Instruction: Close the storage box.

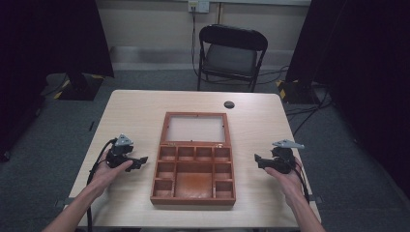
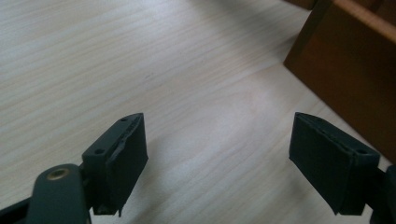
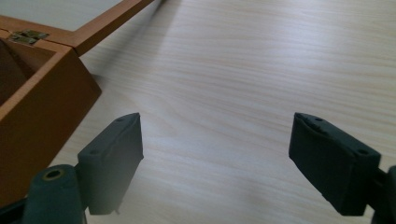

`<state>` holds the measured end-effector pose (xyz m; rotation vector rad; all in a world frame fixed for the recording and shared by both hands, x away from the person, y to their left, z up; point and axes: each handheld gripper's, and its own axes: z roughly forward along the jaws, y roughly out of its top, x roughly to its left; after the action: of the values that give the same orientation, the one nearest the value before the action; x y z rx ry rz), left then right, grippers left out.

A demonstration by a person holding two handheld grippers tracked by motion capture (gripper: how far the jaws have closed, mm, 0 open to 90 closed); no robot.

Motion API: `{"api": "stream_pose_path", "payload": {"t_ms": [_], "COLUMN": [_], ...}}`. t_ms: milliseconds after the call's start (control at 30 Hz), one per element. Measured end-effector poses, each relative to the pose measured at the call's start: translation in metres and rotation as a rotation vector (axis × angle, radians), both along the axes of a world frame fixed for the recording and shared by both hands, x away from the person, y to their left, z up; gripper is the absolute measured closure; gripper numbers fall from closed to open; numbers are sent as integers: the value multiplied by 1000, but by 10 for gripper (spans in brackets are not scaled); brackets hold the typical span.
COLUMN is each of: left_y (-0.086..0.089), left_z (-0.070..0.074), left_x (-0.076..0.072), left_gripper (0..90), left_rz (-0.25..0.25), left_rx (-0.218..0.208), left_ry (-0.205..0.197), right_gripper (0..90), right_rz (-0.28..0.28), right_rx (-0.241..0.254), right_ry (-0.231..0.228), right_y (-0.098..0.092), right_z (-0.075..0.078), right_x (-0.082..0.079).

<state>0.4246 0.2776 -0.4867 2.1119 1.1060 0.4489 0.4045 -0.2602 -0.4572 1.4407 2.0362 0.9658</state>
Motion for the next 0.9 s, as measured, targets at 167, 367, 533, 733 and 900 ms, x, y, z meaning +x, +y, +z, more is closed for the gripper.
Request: {"api": "stream_pose_path", "payload": {"t_ms": [167,367,533,733,900], "left_y": [-1,-2,3,5,-2], "left_z": [13,28,49,51,59], "left_x": [1,4,7,15,37], "left_gripper": [200,208,194,202,202], "left_rz": [11,18,33,55,45], "left_rx": [-19,-28,-64,-85,-100], "left_ry": [-23,-77,-107,-100,-98], "right_gripper": [173,186,192,208,209], "right_rz": [26,67,81,90,107], "right_rx": [3,9,37,82,100], "right_ry": [12,3,-7,-38,-23], "right_y": [11,27,34,39,49], "right_z": [4,15,36,51,54], "right_x": [6,17,29,45,63]}}
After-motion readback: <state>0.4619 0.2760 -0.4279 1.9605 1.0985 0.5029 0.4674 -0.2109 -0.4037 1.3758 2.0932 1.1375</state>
